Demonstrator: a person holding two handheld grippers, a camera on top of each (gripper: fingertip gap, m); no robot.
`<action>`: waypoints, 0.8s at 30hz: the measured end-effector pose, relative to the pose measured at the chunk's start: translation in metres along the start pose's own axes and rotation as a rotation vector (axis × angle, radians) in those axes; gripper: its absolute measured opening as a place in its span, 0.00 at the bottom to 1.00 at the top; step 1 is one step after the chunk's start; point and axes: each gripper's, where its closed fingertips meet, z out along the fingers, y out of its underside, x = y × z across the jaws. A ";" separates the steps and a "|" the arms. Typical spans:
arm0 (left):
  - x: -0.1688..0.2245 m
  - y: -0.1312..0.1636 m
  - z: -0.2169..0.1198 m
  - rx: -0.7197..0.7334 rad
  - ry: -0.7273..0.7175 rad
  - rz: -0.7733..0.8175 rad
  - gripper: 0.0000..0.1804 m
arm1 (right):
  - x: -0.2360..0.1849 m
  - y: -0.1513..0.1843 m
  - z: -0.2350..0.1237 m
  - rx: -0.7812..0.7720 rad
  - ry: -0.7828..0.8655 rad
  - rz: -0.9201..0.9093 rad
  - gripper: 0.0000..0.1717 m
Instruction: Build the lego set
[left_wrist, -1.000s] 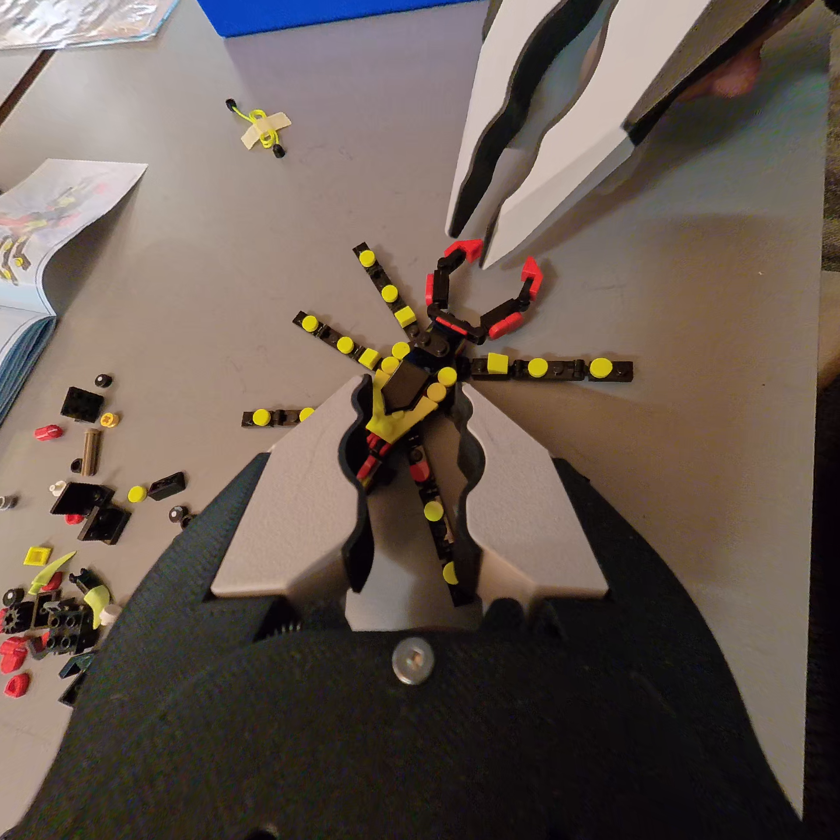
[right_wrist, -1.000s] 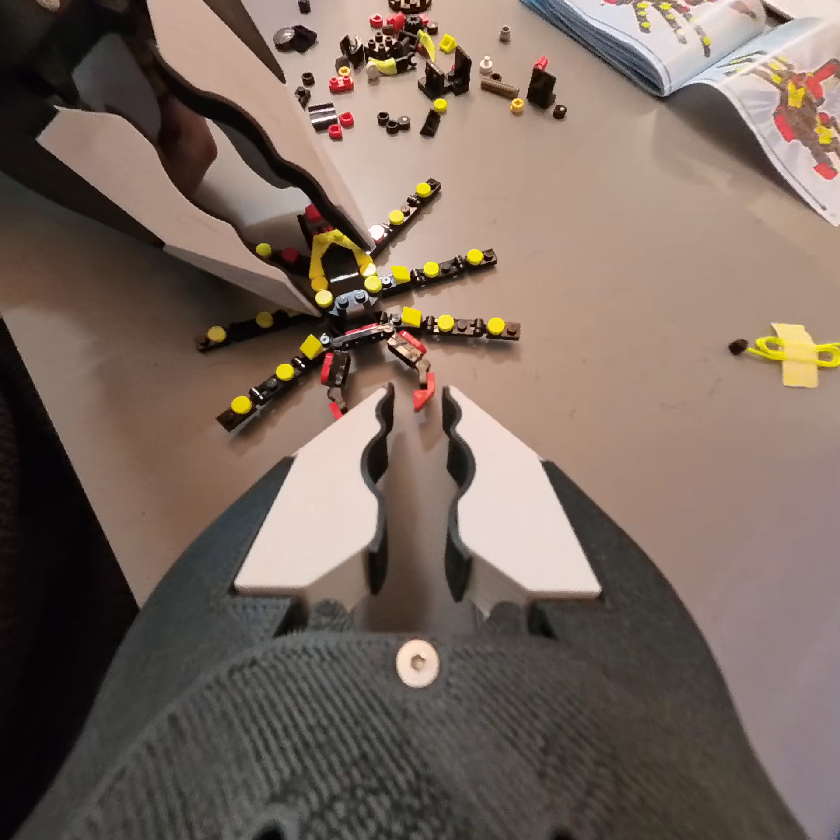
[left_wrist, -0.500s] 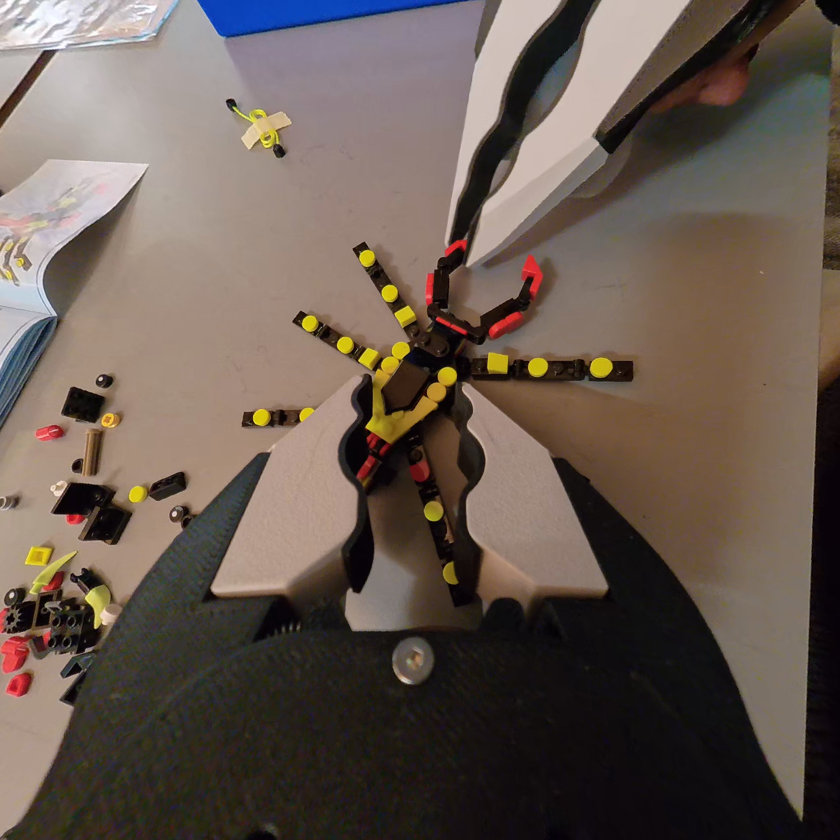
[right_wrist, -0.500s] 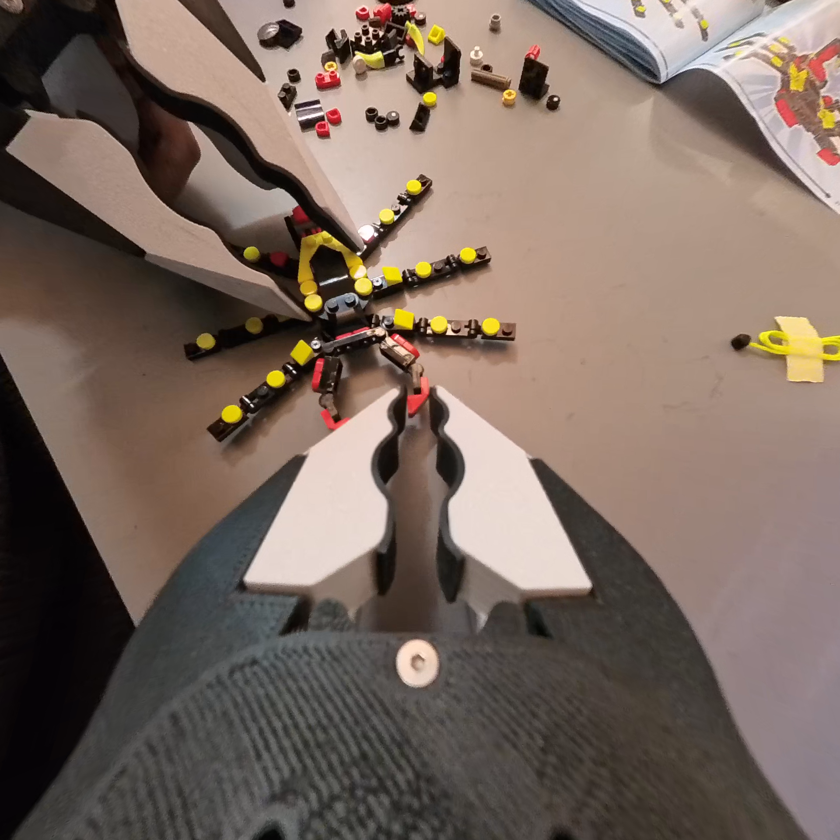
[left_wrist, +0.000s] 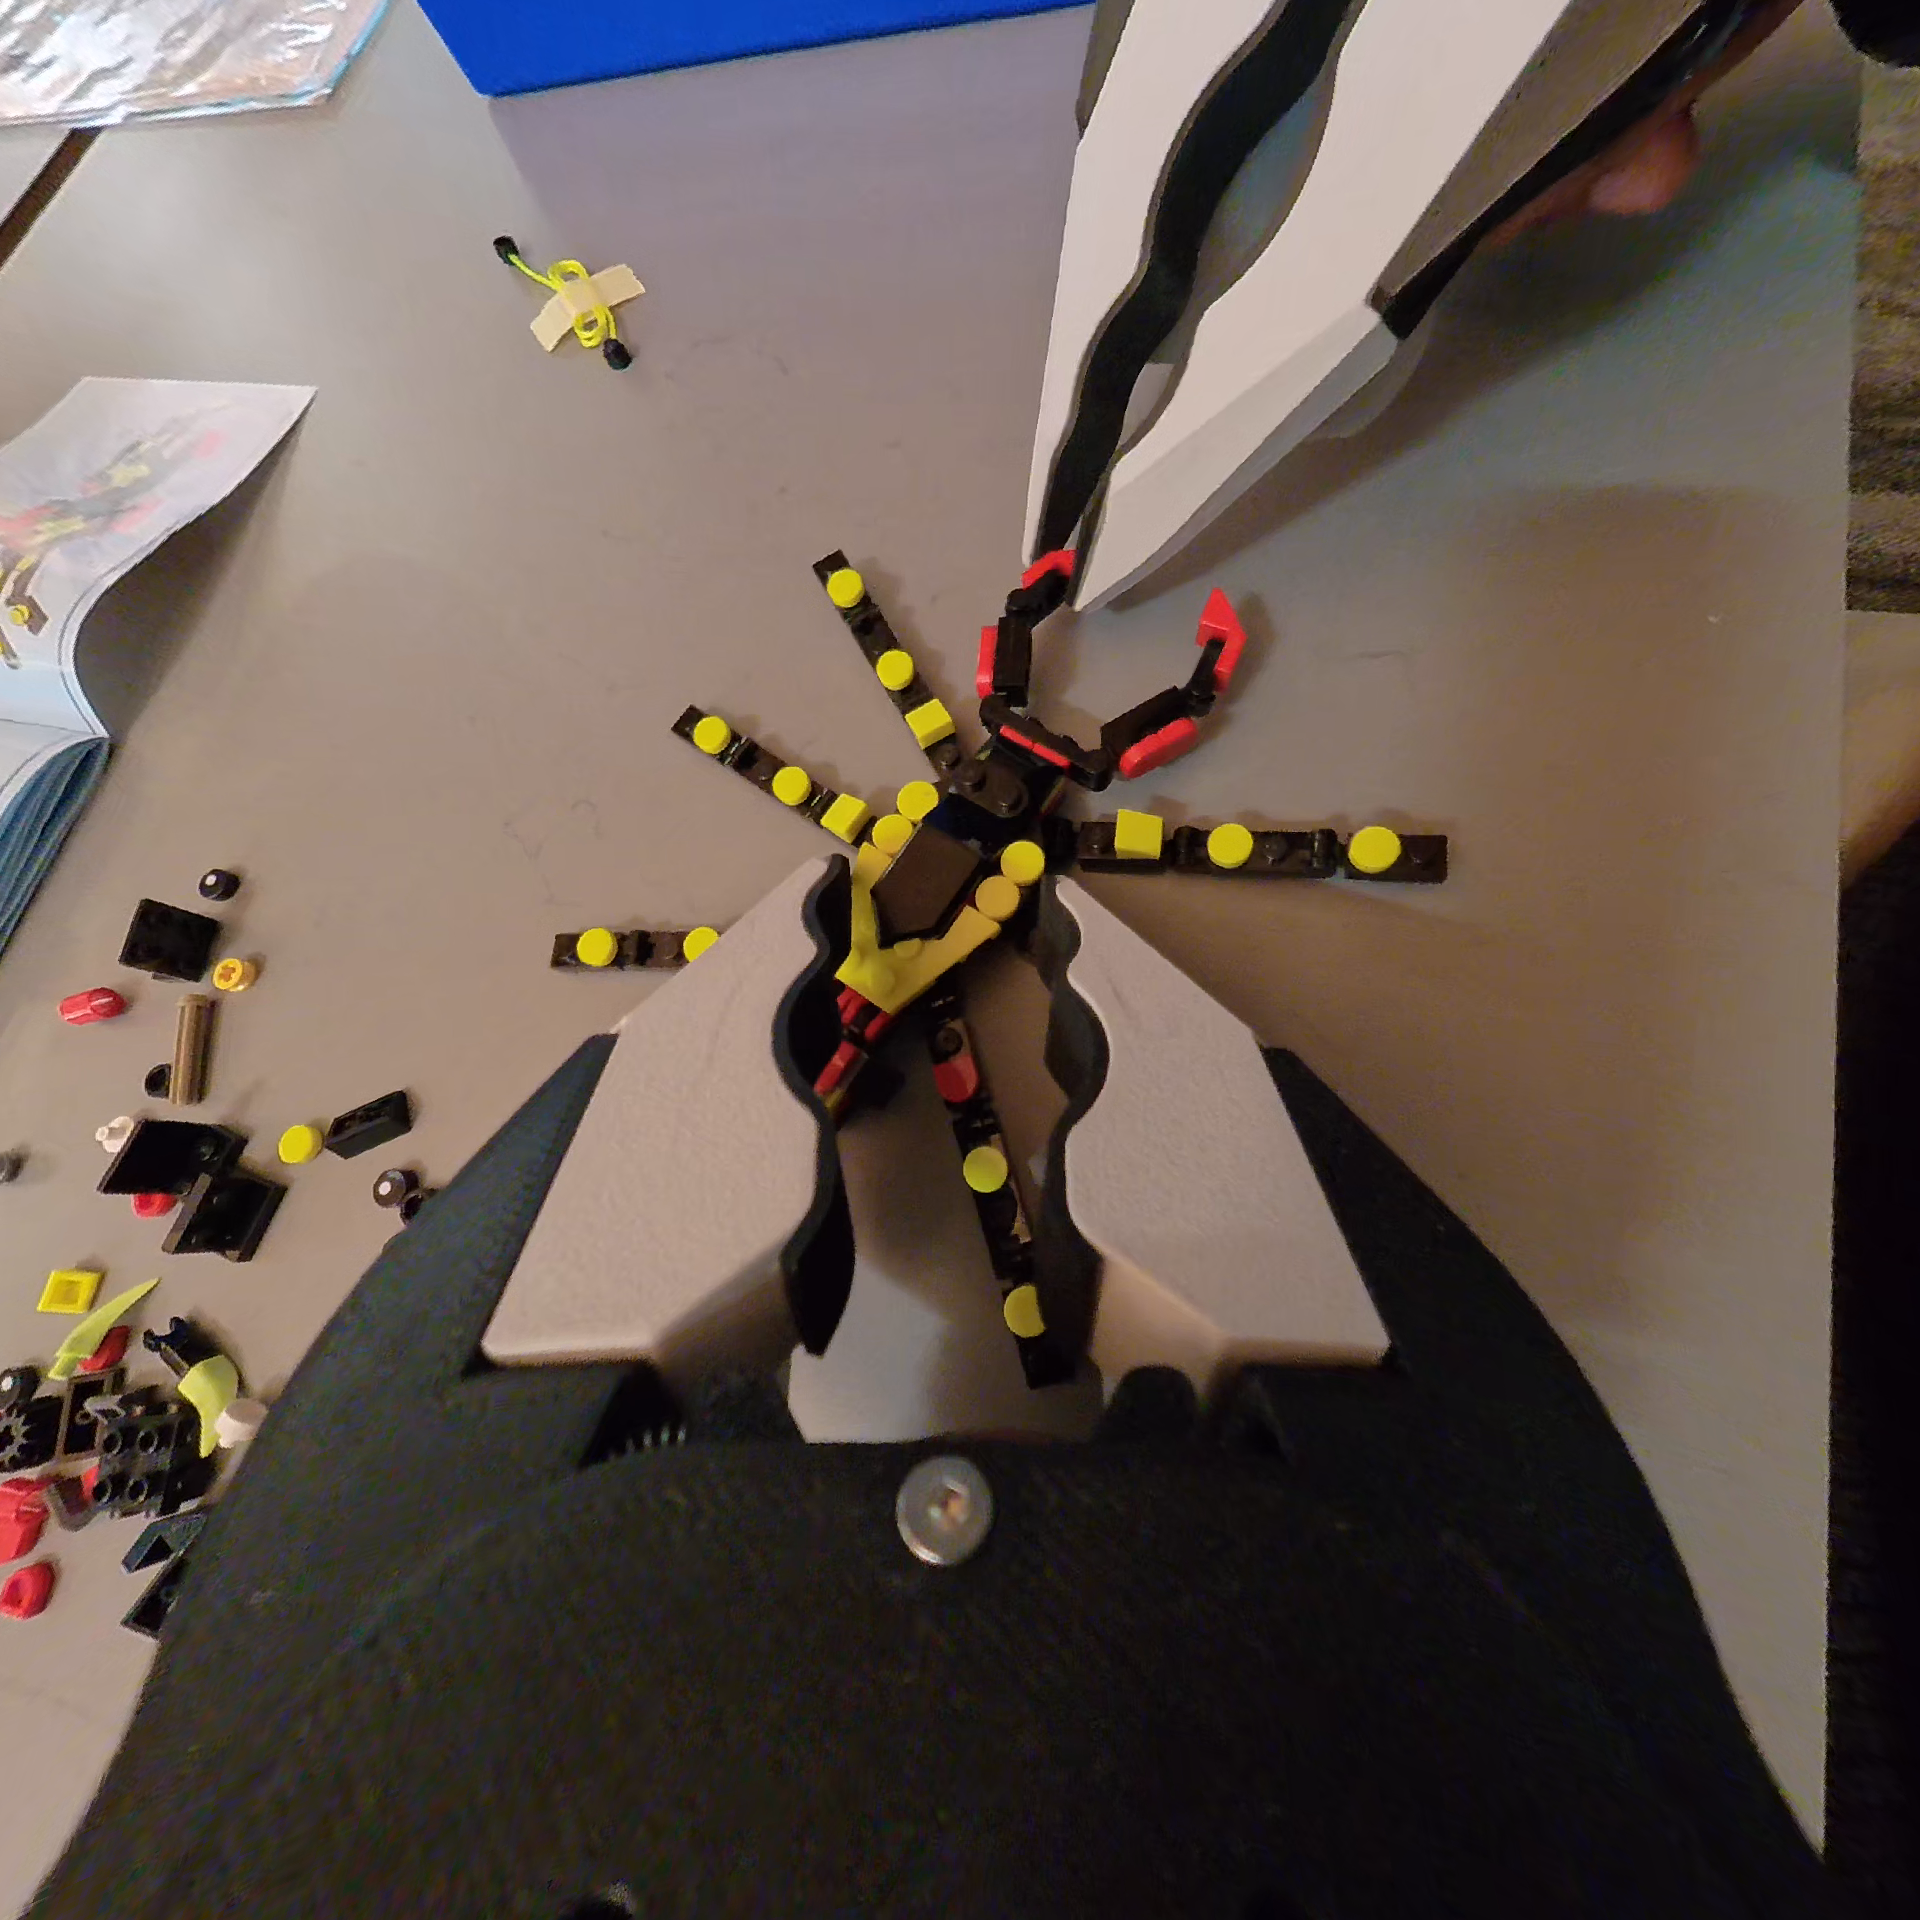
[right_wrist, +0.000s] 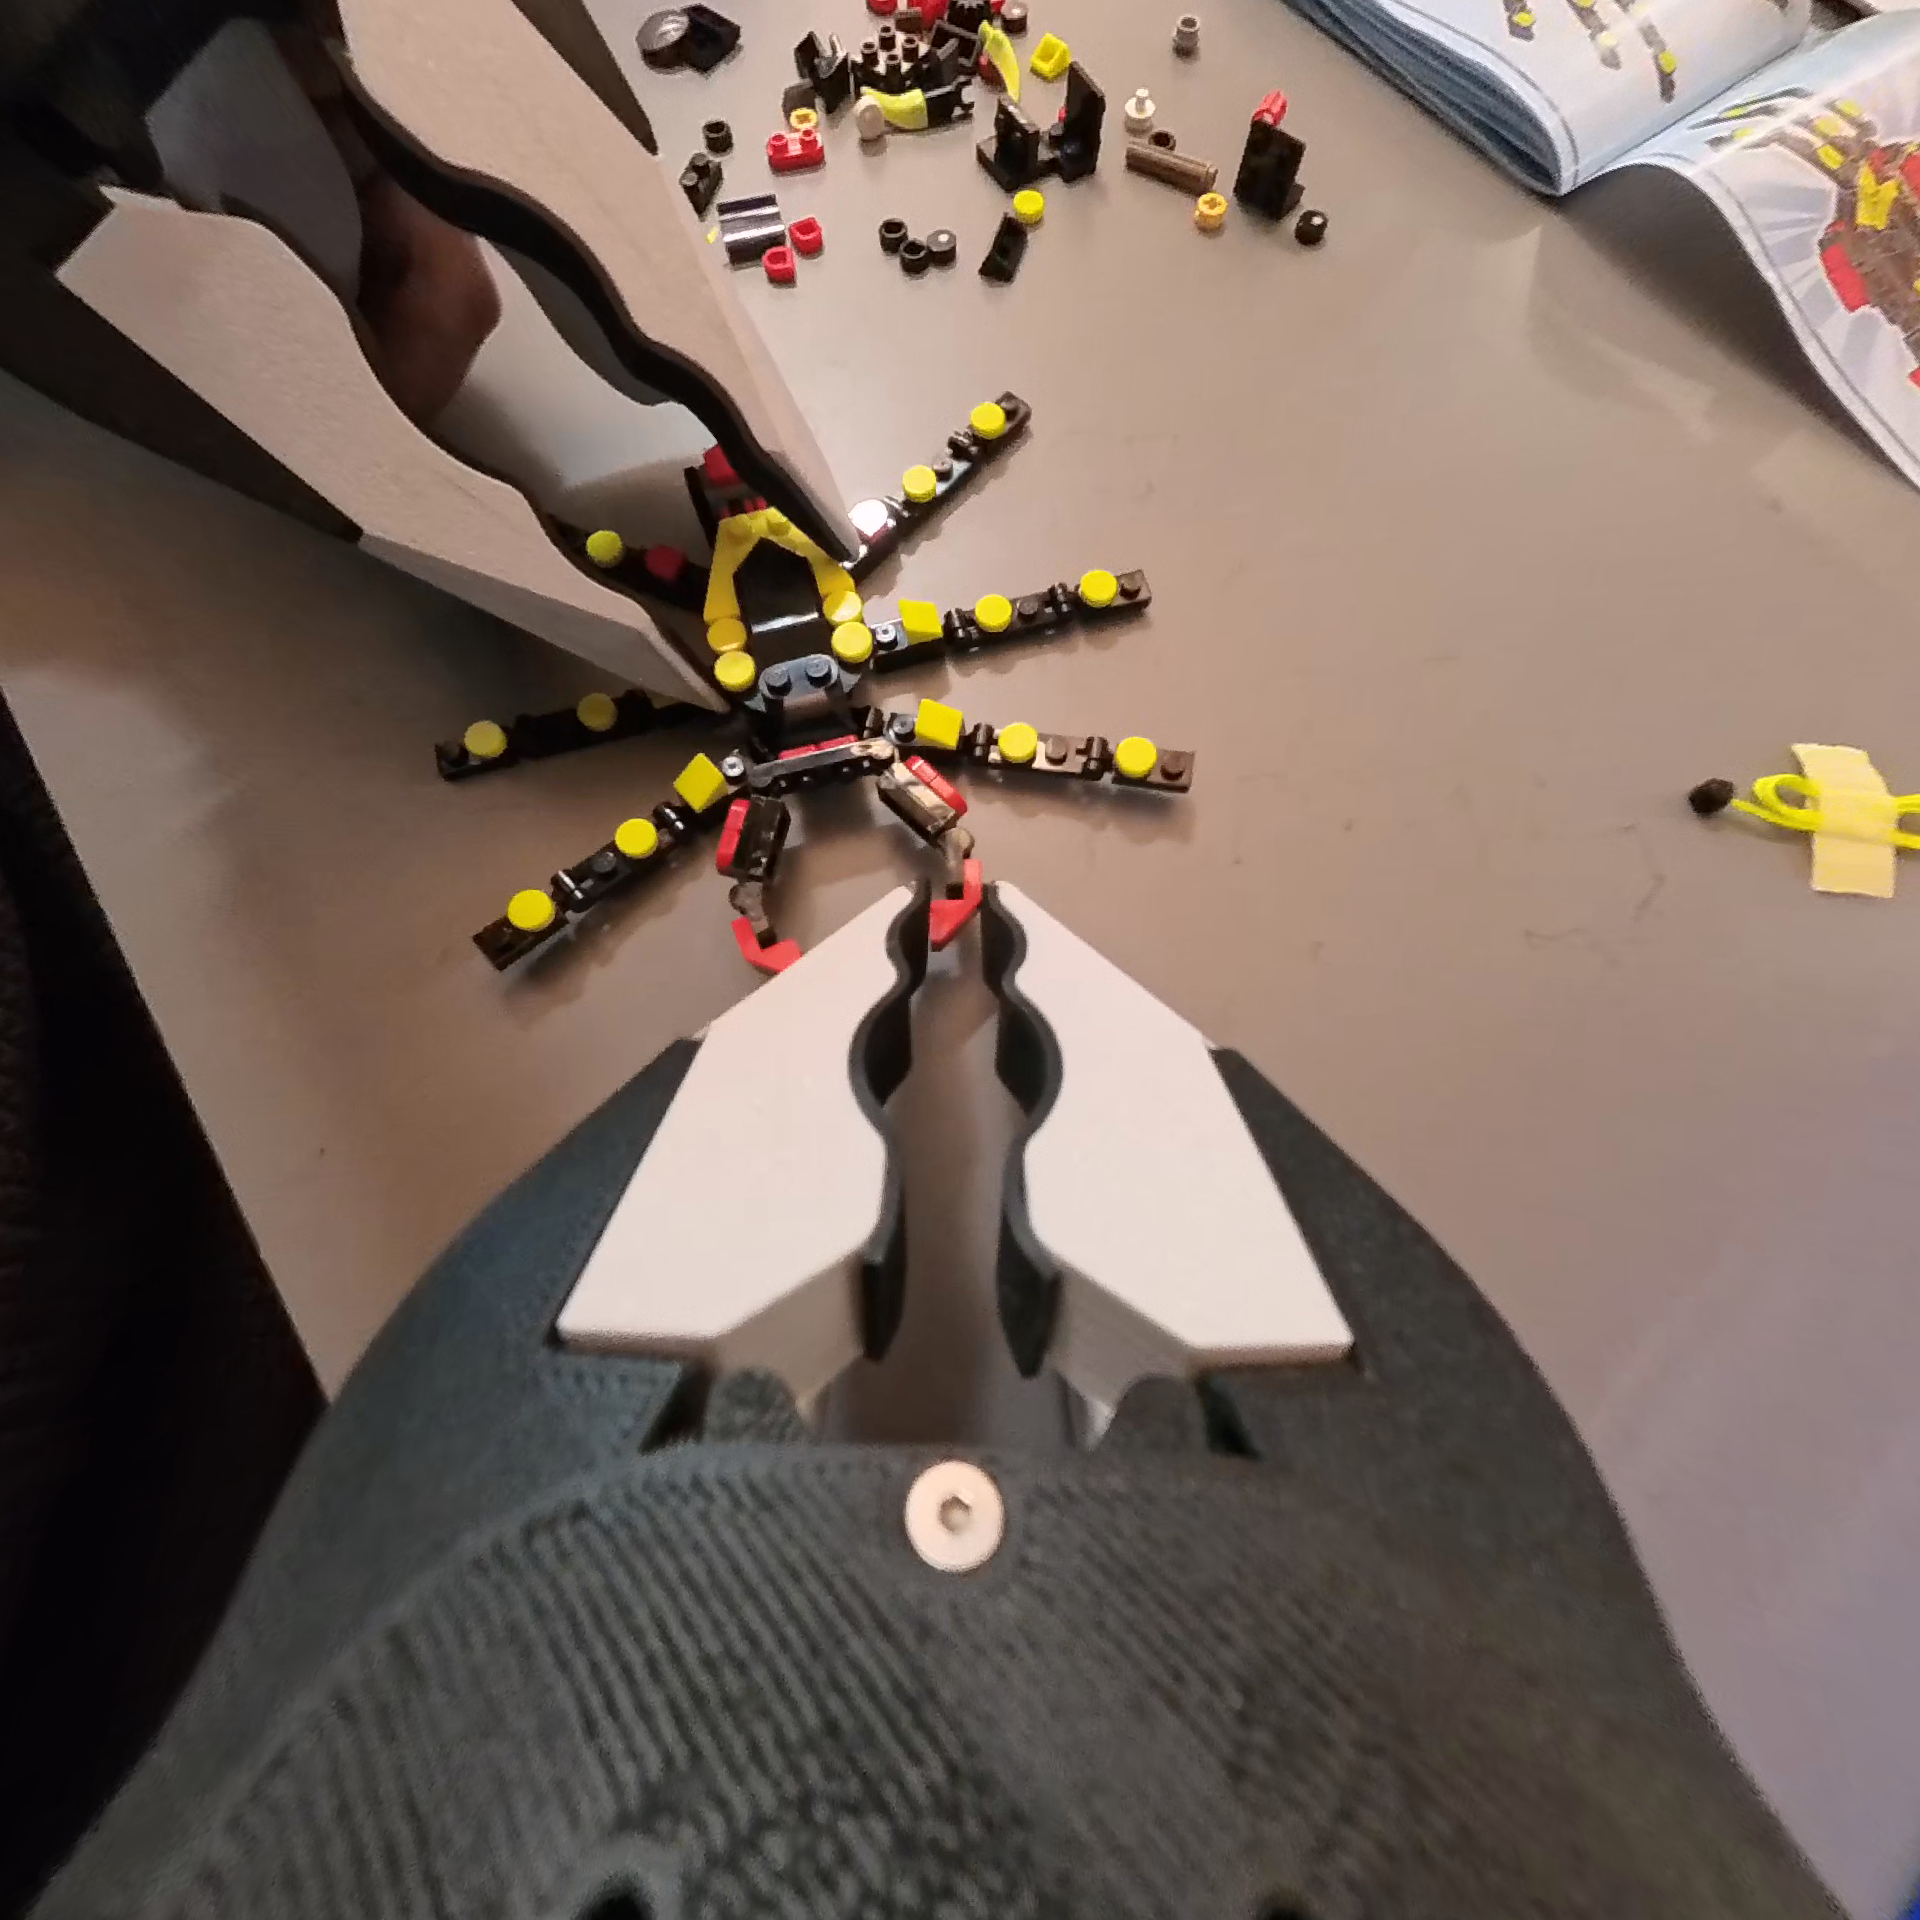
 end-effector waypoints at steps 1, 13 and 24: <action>0.001 0.000 0.000 0.001 0.004 0.002 0.19 | -0.001 0.000 -0.001 -0.002 -0.005 -0.003 0.05; 0.003 0.000 -0.001 0.008 0.021 0.029 0.19 | -0.006 0.001 -0.003 0.012 -0.043 -0.004 0.08; -0.001 -0.010 -0.008 0.055 0.058 -0.070 0.20 | -0.001 -0.010 -0.007 0.079 -0.032 0.031 0.14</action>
